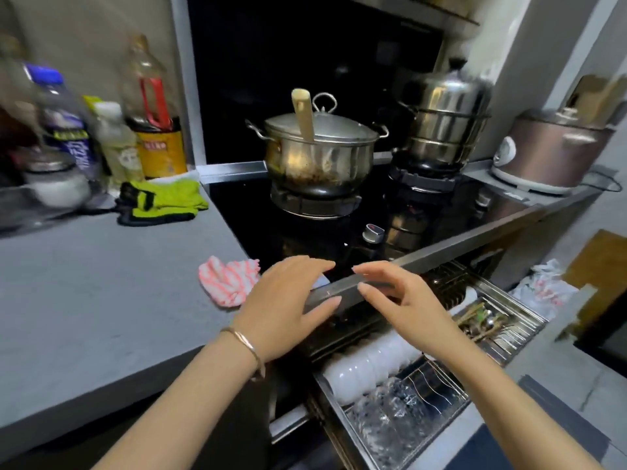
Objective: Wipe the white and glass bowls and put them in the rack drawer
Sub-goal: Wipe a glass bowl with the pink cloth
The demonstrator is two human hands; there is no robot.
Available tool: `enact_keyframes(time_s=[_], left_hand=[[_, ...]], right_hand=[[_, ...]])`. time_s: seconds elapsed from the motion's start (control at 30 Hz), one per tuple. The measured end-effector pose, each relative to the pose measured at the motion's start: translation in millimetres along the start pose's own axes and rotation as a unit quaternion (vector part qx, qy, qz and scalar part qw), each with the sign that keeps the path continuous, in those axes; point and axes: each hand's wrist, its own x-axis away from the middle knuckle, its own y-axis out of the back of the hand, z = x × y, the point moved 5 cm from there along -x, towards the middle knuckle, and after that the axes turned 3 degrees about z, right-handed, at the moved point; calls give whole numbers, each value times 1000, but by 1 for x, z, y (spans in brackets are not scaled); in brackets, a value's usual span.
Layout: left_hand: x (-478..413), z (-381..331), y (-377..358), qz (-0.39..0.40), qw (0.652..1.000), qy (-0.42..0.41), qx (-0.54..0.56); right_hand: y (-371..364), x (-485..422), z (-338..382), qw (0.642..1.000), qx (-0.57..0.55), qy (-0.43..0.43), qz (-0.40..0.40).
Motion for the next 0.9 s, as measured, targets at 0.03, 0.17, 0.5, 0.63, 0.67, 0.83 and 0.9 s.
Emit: enact_keyframes(time_s=[0.03,0.17,0.5,0.63,0.67,0.83,0.9], left_hand=[[7,13,8,-1,1000,15,-12],[41,62,38,4,994,96,-42],[94,107,83,-17,986,162,-38],[102,112,90,-20,985,170,-34],[104,112,91,-23,985,170,-30],[109,115,105,-49,983,178,-11],[112,116,111,-61,979,194,4]], right_hand=[[-11,-6,10,1000,16,10,14],[-57,-26,47,995,42,38,81],[-129,-56,86,970,225,58,69],[-142,-64,94,966,253,24,51],[-144,-65,96,962,267,19,53],[-155,-81,93,982,163,-21,91],[-150,-83,105,989,94,-19,109]])
